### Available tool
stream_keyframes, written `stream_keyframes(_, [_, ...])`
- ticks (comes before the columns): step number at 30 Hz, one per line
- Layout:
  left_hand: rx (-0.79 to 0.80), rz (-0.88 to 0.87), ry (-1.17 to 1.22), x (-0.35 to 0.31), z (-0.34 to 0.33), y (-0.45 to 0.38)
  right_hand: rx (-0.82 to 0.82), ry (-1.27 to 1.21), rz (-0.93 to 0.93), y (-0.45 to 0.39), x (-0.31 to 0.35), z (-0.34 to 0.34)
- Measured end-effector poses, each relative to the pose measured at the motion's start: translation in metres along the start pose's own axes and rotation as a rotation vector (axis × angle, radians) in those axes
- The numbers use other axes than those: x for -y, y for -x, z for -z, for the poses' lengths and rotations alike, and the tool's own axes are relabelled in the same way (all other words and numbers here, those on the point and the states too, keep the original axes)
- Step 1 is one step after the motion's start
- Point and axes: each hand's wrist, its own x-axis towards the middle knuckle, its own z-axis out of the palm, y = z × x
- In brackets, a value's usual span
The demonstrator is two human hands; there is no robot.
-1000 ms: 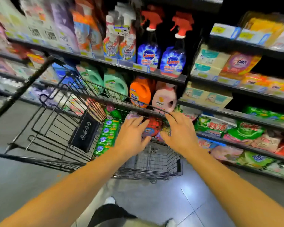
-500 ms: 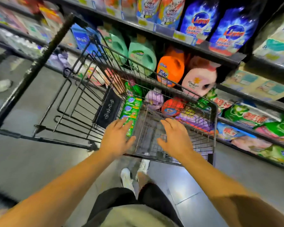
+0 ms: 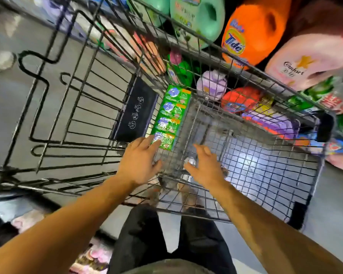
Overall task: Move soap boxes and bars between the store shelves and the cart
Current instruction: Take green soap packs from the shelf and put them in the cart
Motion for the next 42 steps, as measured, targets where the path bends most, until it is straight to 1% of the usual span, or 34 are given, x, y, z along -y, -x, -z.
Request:
stream_keyframes(6, [0.111, 0.003, 0.009, 0.030, -0.037, -0.039, 0.076, -0.133, -0.097, -0.065, 0.001, -0.055])
stream_keyframes(10, [0.141, -0.071, -0.021, 0.046, -0.060, -0.057, 0.098, -0.270, -0.185, -0.103, 0.001, -0.089])
stream_keyframes(14, [0.161, -0.158, -0.042, 0.065, -0.076, -0.070, 0.116, -0.487, -0.294, -0.137, 0.004, -0.117])
stream_keyframes(16, [0.177, -0.187, -0.054, 0.072, -0.083, -0.073, 0.125, -0.526, -0.306, -0.146, 0.006, -0.129])
stream_keyframes(18, [0.181, -0.203, -0.040, 0.078, -0.086, -0.073, 0.079, -0.516, -0.288, -0.147, 0.008, -0.140])
stream_keyframes(20, [0.164, -0.214, -0.015, 0.082, -0.085, -0.072, 0.025, -0.577, -0.260, -0.144, 0.008, -0.146])
stream_keyframes(23, [0.120, -0.242, -0.003, 0.088, -0.078, -0.068, -0.002, -0.760, -0.250, -0.142, 0.002, -0.146])
stream_keyframes(27, [0.174, -0.211, 0.022, 0.096, -0.075, -0.064, 0.013, -1.030, -0.298, -0.137, 0.002, -0.143])
stream_keyframes(30, [0.191, -0.172, 0.054, 0.097, -0.076, -0.065, -0.034, -1.149, -0.316, -0.139, 0.007, -0.153])
stream_keyframes(32, [0.193, -0.148, 0.056, 0.096, -0.075, -0.065, -0.069, -1.148, -0.359, -0.144, 0.012, -0.155])
stream_keyframes(36, [0.193, -0.113, 0.067, 0.097, -0.072, -0.064, -0.073, -1.002, -0.447, -0.155, 0.020, -0.159])
stream_keyframes(42, [0.184, -0.032, 0.150, 0.100, -0.071, -0.061, -0.045, -0.976, -0.416, -0.159, 0.022, -0.150])
